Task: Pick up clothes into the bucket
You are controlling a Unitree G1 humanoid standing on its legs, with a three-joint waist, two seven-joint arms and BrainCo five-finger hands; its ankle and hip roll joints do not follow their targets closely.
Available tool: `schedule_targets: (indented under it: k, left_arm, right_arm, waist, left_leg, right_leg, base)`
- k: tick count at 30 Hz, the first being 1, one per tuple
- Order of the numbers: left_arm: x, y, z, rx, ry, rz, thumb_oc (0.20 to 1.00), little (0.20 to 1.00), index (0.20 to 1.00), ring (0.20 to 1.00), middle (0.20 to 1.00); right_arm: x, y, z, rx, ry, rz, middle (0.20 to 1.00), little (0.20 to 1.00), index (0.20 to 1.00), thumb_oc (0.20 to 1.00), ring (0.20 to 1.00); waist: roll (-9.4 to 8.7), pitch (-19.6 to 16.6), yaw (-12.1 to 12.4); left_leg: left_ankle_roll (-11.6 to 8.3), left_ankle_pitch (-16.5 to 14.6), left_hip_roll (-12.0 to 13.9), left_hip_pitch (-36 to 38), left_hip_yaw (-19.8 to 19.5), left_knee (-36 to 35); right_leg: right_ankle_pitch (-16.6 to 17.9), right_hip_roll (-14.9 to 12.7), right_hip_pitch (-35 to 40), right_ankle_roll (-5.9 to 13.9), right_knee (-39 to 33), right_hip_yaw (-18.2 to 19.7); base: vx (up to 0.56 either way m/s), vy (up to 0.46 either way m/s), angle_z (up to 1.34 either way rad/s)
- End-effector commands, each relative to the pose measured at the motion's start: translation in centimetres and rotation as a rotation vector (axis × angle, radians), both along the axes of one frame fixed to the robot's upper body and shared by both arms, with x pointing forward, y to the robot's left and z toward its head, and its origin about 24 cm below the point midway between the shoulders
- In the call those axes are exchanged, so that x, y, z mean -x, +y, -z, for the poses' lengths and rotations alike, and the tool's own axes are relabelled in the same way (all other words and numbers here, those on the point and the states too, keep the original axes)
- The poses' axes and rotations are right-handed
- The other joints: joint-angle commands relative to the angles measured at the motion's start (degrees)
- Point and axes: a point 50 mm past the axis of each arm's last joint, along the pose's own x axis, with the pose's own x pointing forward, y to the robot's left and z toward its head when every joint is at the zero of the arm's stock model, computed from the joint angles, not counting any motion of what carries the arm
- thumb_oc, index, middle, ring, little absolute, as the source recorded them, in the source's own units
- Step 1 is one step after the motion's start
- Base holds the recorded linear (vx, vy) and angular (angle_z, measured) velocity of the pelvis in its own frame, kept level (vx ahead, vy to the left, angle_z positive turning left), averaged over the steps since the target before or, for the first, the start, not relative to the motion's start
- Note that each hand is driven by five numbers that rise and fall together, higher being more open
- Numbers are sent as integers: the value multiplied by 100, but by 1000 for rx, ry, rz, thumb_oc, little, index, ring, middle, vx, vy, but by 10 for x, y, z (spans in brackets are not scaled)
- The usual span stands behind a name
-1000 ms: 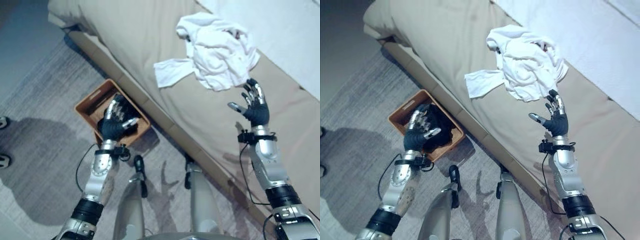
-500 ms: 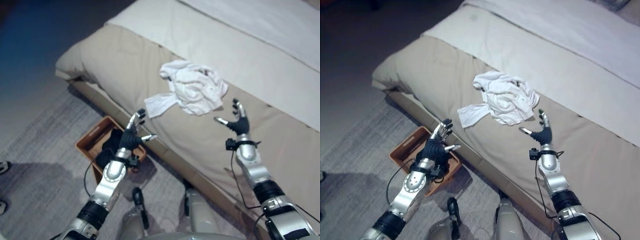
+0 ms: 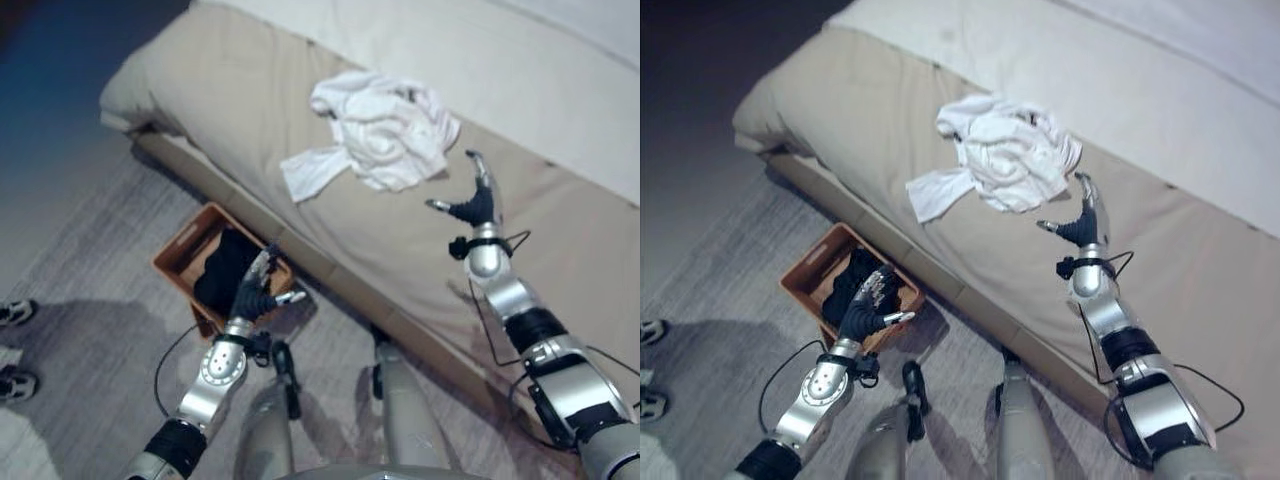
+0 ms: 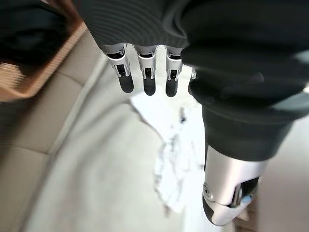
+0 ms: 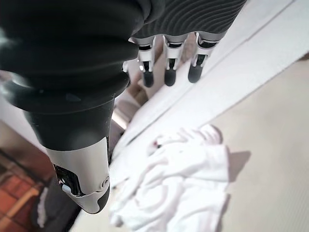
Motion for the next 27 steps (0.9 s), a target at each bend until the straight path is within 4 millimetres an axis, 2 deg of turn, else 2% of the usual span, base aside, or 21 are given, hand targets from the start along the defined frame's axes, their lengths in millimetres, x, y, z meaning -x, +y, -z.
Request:
schedule_targets:
  k: [1, 3, 11, 13, 14, 15, 18, 24, 27]
  left_arm:
    - [-2, 0, -36, -32, -199, 16, 1000, 1000, 1000, 1000, 1000]
    - [-3, -1, -43, -18, -230, 13, 1000, 1000, 1000, 1000, 1000]
    - [-7, -2, -73, 16, -354, -15, 1000, 1000, 1000, 1000, 1000]
    - [-6, -3, -75, 9, -362, -15, 1000, 1000, 1000, 1000, 1000]
    - [-7, -3, -75, 10, -363, -16, 1000, 1000, 1000, 1000, 1000]
    - [-7, -2, -75, 0, -362, -15, 1000, 1000, 1000, 1000, 1000]
    - [-7, -1, -74, -5, -355, -12, 1000, 1000, 1000, 1000, 1000]
    - [-8, 1, -74, -1, -352, -25, 1000, 1000, 1000, 1000, 1000]
    - [-8, 0, -78, 6, -359, -8, 1000, 1000, 1000, 1000, 1000]
  right_arm:
    - [-7, -9, -48, 36, -165, 60, 1000, 1000, 1000, 1000, 1000]
    - [-10, -11, -66, 57, -211, 82, 1000, 1000, 1000, 1000, 1000]
    - [-17, -21, -134, 135, -338, 178, 1000, 1000, 1000, 1000, 1000]
    - [-16, -22, -151, 152, -374, 196, 1000, 1000, 1000, 1000, 1000]
    - [-16, -22, -151, 152, -375, 195, 1000, 1000, 1000, 1000, 1000]
    - [-15, -26, -167, 164, -399, 221, 1000, 1000, 1000, 1000, 1000]
    - [-12, -29, -192, 182, -441, 254, 1000, 1000, 1000, 1000, 1000]
    - [-4, -37, -224, 237, -486, 324, 1000, 1000, 1000, 1000, 1000]
    - [-7, -46, -229, 298, -394, 386, 1000, 1000, 1000, 1000, 1000]
  waist:
    - [-8, -141, 66]
    - [-5, -49, 88]
    - [95, 75, 141]
    - [116, 85, 165]
    - [119, 78, 160]
    - [136, 83, 194]
    - [163, 88, 232]
    - [172, 15, 304]
    - [171, -22, 358]
  left_leg:
    - [60, 47, -84, -535, -503, 351]
    - [49, 151, -97, -817, -500, 363]
    - [29, 44, -113, -2142, -518, 988]
    - [24, 64, -109, -2316, -506, 988]
    - [24, 64, -110, -2331, -507, 992]
    - [18, 98, -120, -2499, -509, 1013]
    - [24, 135, -147, -2628, -505, 976]
    - [27, 187, -149, -2758, -555, 888]
    - [10, 230, -152, -2817, -582, 840]
  right_leg:
    - [69, -48, -269, 169, 538, -262]
    - [145, -90, -537, 166, 572, -269]
    - [76, -145, -1804, 104, 1255, -195]
    - [81, -180, -2002, 100, 1314, -196]
    - [79, -182, -2017, 100, 1320, -196]
    - [75, -197, -2180, 92, 1383, -196]
    - [68, -186, -2324, 66, 1410, -181]
    - [35, -162, -2510, 24, 1442, -181]
    - [6, -161, -2580, 14, 1489, -221]
  base:
    - [-137, -32, 21]
    - [-90, -14, 16]
    - [-66, 10, 10]
    - [-15, 12, 7]
    - [-12, 6, 5]
    - [0, 0, 0]
    - [3, 4, 1]
    - [17, 1, 6]
    - [0, 0, 0]
